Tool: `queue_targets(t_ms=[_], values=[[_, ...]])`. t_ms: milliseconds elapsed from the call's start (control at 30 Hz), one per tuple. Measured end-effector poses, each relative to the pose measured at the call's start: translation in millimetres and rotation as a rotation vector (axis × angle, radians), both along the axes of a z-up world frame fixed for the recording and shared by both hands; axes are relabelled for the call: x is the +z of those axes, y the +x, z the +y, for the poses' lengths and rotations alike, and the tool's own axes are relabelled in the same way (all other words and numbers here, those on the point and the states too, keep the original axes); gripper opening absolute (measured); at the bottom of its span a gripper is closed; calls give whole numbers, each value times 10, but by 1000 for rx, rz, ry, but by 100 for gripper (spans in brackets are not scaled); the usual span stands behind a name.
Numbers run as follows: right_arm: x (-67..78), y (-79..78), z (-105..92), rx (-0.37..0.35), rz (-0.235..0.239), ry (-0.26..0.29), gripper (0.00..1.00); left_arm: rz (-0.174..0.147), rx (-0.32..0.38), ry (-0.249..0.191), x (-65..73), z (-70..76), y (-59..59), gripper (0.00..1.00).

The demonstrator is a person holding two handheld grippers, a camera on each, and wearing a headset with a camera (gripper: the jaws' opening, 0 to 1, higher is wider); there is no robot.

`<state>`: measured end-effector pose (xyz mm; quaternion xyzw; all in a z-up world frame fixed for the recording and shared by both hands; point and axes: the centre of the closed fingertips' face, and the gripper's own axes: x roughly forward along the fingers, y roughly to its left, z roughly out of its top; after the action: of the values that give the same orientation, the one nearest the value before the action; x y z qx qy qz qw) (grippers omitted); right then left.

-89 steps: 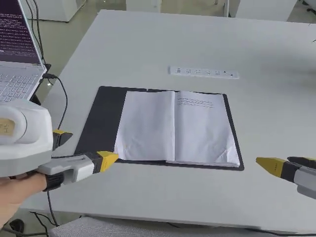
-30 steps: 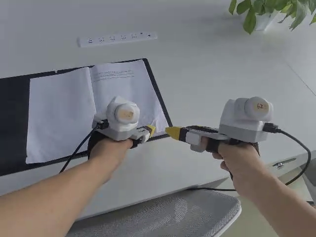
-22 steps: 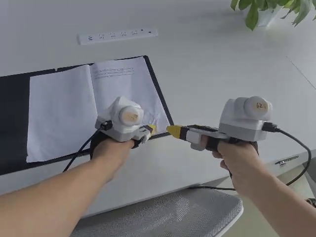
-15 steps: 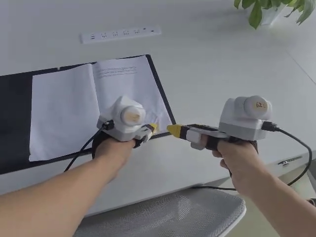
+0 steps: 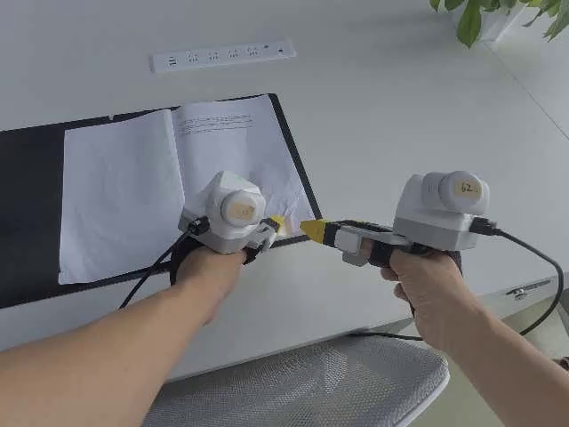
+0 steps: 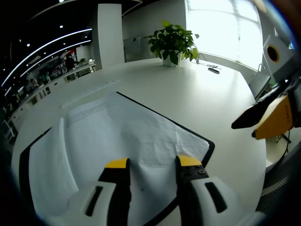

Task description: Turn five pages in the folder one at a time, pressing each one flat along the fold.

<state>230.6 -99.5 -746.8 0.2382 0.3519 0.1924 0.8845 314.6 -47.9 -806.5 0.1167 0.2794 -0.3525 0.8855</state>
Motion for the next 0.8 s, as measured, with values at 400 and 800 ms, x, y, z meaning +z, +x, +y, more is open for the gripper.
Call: queue_targets(t_ms=[400,800], values=[[-41,59,-26,-2,-5,2,39,-17,6,29,-14,86,84,14],[-67,163,27,6,-10,4,37,-14,11,40,-10,131,124,5]])
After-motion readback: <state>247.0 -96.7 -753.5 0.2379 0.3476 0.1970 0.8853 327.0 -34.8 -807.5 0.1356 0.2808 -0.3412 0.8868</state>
